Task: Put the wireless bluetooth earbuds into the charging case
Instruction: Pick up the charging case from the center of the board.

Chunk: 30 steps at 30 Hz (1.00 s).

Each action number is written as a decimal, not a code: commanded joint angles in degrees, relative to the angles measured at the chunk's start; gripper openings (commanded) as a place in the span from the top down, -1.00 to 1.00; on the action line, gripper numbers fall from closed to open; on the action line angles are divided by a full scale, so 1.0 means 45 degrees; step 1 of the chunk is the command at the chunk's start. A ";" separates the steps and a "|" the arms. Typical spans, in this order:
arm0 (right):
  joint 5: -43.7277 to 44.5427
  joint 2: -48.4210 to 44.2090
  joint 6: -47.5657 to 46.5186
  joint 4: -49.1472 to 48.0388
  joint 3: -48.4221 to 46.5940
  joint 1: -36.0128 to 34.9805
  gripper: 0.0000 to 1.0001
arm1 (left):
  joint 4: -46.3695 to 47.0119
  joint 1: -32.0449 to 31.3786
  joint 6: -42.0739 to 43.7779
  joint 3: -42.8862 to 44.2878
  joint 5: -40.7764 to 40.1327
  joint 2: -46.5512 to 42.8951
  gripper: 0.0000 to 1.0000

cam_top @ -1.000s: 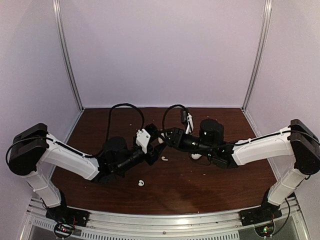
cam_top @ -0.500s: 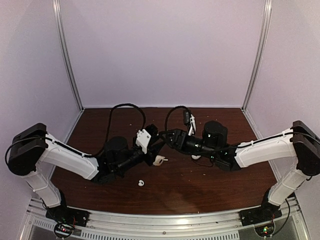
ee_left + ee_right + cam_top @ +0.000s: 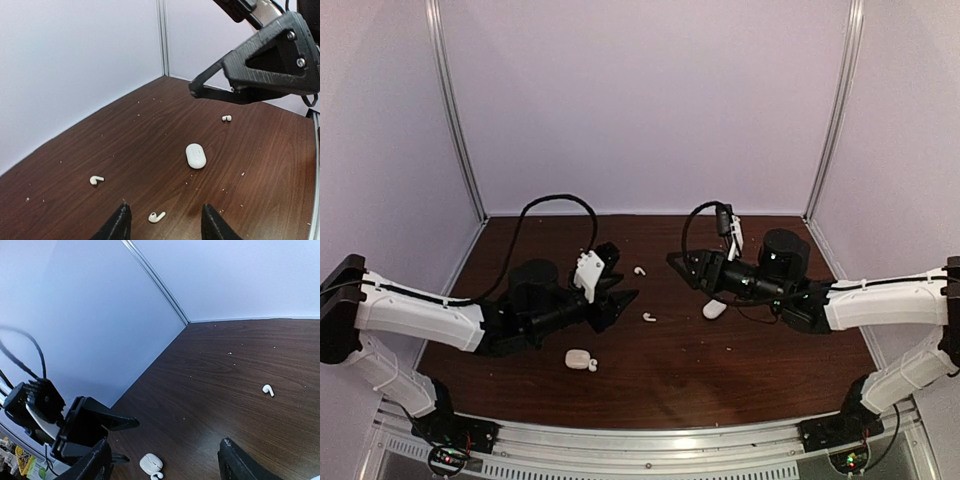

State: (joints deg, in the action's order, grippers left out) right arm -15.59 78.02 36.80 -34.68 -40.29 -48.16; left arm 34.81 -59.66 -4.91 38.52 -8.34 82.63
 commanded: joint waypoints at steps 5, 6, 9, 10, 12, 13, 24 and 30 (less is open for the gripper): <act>-0.1013 -0.0590 -0.1882 0.1651 0.1008 0.0426 -0.49 | -0.5127 0.0649 -0.3034 -0.1110 0.0818 -0.2175 -0.27; -0.1181 -0.0554 -0.1902 0.1651 0.1020 0.0456 -0.48 | -0.5829 0.0758 -0.3468 -0.1086 0.0815 -0.2337 -0.27; -0.1565 -0.0449 -0.1927 0.1615 0.1033 0.0478 -0.48 | -0.7829 0.0845 -0.5231 -0.1072 0.0124 -0.2887 -0.32; -0.1570 -0.0429 -0.1910 0.1622 0.1057 0.0487 -0.49 | -0.8633 0.0842 -0.5947 -0.1030 -0.0253 -0.3027 -0.33; -0.1535 -0.0419 -0.1941 0.1701 0.1060 0.0488 -0.48 | -0.9954 0.0836 -0.7166 -0.0938 -0.0740 -0.3227 -0.34; -0.1515 -0.0408 -0.1978 0.1740 0.1063 0.0488 -0.48 | -1.0478 0.0845 -0.7688 -0.0935 -0.0854 -0.3270 -0.34; -0.1535 -0.0384 -0.2128 0.1979 0.1064 0.0780 -0.49 | -1.2552 0.0239 -0.9938 -0.1035 -0.0870 -0.2584 -0.34; -0.1738 -0.0360 -0.1963 0.1686 0.1238 0.0915 -0.49 | -1.2539 0.0099 -0.9893 -0.0841 -0.1153 -0.1756 -0.27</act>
State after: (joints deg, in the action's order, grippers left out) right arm -22.15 76.18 28.23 -25.71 -35.57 -44.56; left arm -20.56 -58.70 -47.92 33.98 -11.55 72.66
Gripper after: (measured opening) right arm 0.746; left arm 0.642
